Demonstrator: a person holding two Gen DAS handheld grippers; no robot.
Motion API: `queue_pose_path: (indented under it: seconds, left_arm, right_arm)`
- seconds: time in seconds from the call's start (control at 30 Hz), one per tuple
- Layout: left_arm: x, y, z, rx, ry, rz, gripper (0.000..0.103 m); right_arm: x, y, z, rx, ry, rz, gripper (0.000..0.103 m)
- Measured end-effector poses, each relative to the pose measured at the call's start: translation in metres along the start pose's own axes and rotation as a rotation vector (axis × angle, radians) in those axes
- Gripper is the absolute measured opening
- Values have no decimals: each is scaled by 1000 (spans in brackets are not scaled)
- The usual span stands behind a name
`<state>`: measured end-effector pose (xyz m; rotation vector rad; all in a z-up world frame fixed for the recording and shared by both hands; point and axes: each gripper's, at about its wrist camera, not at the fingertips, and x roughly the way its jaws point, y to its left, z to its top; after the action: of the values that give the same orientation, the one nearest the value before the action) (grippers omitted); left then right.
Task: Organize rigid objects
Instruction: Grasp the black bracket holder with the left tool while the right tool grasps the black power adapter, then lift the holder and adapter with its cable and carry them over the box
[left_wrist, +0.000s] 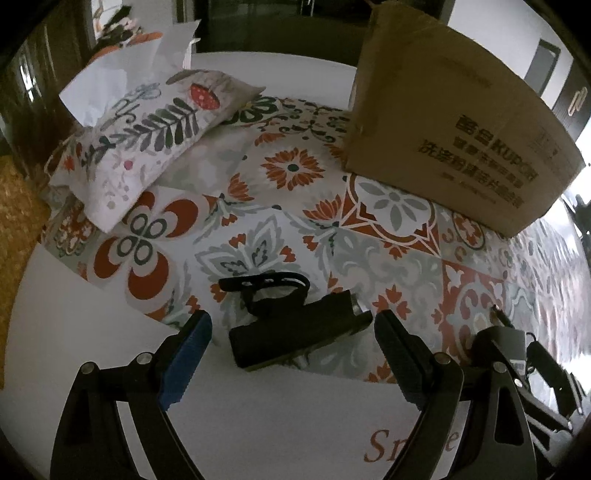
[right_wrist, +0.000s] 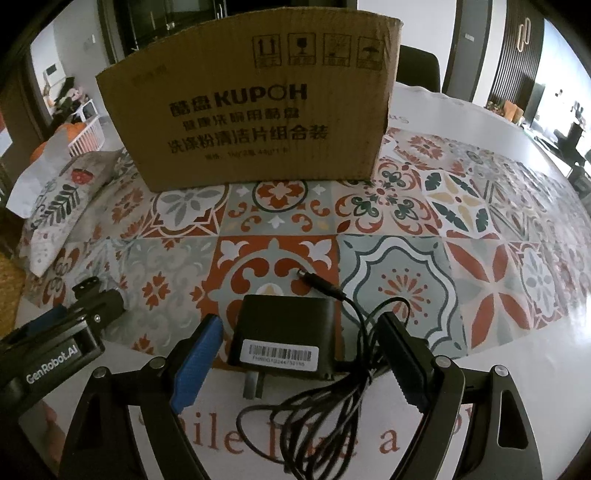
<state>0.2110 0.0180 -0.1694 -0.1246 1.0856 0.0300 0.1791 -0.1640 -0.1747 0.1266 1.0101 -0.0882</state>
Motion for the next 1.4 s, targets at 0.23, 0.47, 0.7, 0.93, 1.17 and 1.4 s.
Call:
queue_pose_path:
  seconds: [0.23, 0.47, 0.7, 0.93, 1.17, 1.4]
  left_arm:
    - [7, -1, 3, -2, 0, -8, 80]
    - [3, -4, -1, 42, -12, -31, 73]
    - [-3, -9, -8, 84, -9, -57, 72]
    - [-16, -19, -13, 152, -49, -72, 72]
    - [-31, -25, -11, 194, -97, -87, 72]
    - [-45, -29, -8, 226, -142, -104, 72]
  right_arm:
    - [4, 0, 2, 8, -6, -19, 82]
    - [2, 1, 0, -9, -23, -13, 58]
    - [-1, -3, -3, -5, -27, 16, 58]
    - [-12, -11, -7, 3, -52, 27, 57]
    - [-27, -16, -4, 22, -90, 45, 56]
    - [-41, -16, 0, 25, -130, 61, 56]
